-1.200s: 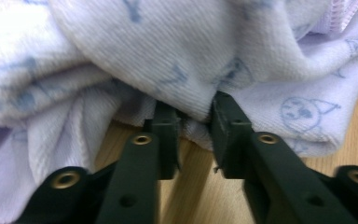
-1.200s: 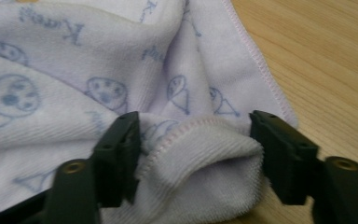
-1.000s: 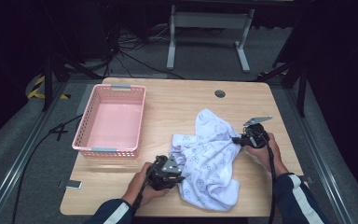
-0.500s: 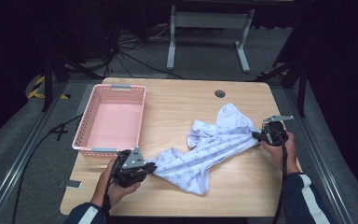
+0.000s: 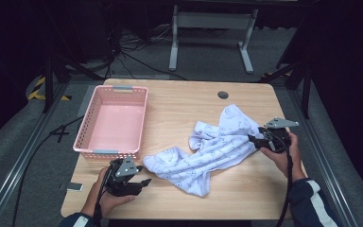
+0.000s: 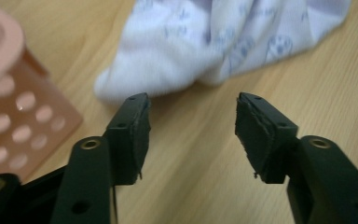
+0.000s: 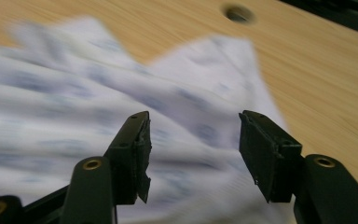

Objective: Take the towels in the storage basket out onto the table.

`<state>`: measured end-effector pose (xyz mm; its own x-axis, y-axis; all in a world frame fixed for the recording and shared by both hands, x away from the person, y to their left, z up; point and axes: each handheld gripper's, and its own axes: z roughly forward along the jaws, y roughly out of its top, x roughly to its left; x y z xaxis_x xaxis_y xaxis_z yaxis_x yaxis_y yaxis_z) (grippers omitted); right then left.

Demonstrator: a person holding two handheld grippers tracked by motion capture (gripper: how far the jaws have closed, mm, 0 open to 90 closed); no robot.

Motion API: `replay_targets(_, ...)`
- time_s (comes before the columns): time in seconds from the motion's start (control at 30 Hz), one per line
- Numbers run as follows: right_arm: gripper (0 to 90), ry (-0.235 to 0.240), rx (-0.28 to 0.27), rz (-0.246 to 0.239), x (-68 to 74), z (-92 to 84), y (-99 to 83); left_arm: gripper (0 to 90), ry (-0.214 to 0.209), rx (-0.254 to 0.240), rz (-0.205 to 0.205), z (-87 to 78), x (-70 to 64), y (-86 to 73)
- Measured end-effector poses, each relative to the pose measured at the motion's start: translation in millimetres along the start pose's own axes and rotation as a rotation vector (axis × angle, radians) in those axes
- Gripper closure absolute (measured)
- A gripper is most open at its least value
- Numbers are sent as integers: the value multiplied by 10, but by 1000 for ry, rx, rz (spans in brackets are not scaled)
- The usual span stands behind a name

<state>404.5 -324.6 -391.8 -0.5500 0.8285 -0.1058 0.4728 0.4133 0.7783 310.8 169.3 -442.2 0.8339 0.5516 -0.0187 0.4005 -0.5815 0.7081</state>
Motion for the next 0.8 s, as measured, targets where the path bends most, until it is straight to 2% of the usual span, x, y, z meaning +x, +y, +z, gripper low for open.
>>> replay_targets(0.03, 460, 52, -22, -1, 109, -30, 42, 425, -4, 11, -4, -6, 7, -36)
replay_targets(0.07, 461, 81, -25, -26, 194, -36, 67, 411, 0, 17, 2, -5, 19, -81)
replay_targets(0.1, 461, 123, -24, -57, 324, -29, 97, 394, 8, 21, -11, -2, 29, -141)
replay_targets(0.13, 461, 162, -16, -97, 484, -2, 122, 383, 10, 24, -13, 5, 38, -177)
replay_targets(0.17, 461, 187, -9, -111, 575, 21, 130, 382, 19, 32, -4, 19, 57, -219)
replay_targets(0.2, 458, 227, 0, -132, 689, 58, 135, 372, 23, 42, -13, 31, 70, -254)
replay_targets(0.3, 456, 326, 31, -200, 1065, 178, 119, 333, 16, 52, -18, 75, 119, -318)
replay_targets(0.43, 472, 422, 43, -316, 1538, 282, 85, 294, 9, 24, -26, 128, 141, -324)
replay_targets(0.5, 484, 460, 42, -378, 1789, 325, 88, 276, 20, 15, -28, 146, 134, -325)
replay_targets(0.6, 488, 520, 44, -423, 2004, 392, 90, 251, 26, 12, -20, 163, 121, -329)
replay_targets(0.63, 485, 528, 59, -440, 2078, 431, 81, 243, 30, -5, -23, 177, 116, -336)
replay_targets(0.73, 475, 526, 92, -468, 2175, 560, 47, 223, 42, -21, -27, 194, 106, -344)
replay_targets(0.8, 452, 535, 109, -459, 2202, 634, 26, 213, 43, -26, -28, 201, 102, -344)
